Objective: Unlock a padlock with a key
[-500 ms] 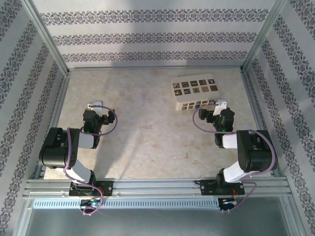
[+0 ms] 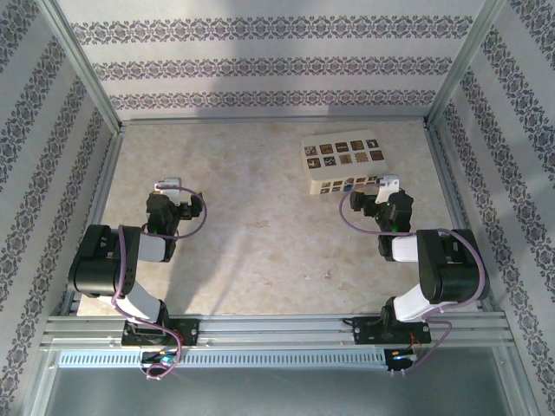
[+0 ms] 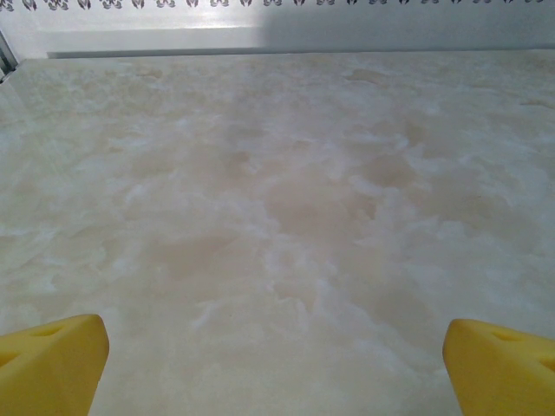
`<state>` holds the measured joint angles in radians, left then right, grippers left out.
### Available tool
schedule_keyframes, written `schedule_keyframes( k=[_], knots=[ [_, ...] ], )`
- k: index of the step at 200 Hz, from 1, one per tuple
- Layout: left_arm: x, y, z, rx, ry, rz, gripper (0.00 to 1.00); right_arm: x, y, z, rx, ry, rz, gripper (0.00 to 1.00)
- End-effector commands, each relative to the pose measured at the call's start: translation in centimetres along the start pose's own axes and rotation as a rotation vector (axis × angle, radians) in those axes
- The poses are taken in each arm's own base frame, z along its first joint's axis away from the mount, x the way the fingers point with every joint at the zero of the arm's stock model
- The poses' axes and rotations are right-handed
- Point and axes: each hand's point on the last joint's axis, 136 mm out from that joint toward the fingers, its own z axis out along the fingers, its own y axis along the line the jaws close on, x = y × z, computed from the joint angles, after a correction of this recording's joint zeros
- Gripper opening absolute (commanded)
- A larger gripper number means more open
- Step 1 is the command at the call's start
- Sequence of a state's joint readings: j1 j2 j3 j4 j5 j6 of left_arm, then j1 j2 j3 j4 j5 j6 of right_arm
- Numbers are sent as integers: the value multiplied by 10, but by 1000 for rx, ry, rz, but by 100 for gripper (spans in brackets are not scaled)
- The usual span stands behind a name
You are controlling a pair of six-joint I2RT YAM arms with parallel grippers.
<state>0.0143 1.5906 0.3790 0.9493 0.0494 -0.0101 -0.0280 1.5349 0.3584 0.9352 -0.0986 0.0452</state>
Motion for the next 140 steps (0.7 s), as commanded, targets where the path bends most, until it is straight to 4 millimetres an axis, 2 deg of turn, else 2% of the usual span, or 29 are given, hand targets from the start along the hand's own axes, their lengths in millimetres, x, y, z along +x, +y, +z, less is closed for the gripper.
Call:
schedule_keyframes(
  k=[1,21,50,72,100,120,140],
  knots=[
    [-3,-2,2,10,-2,10,99,-13,5,2,-25,-39,-15,99],
    [-5,-2,-1,14,-24,14,99,-17,-3,-1,8,-47,7,99],
    [-22,0,-20,1,-64,7,99,-35,-11,-19,53,-76,37,99],
    [-49,0,-34,1,-81,-1,99,-46,-14,-32,82,-19,51,98],
    [-85,14,-49,-71,-33,-195,99,-67,-20,-49,130,41,87,98],
    [-95,2,-47,-19,82,-286,99,-76,-25,-57,138,108,130,98],
    [-96,-24,-42,103,183,-363,99,-82,-28,-58,111,177,208,98]
  ],
)
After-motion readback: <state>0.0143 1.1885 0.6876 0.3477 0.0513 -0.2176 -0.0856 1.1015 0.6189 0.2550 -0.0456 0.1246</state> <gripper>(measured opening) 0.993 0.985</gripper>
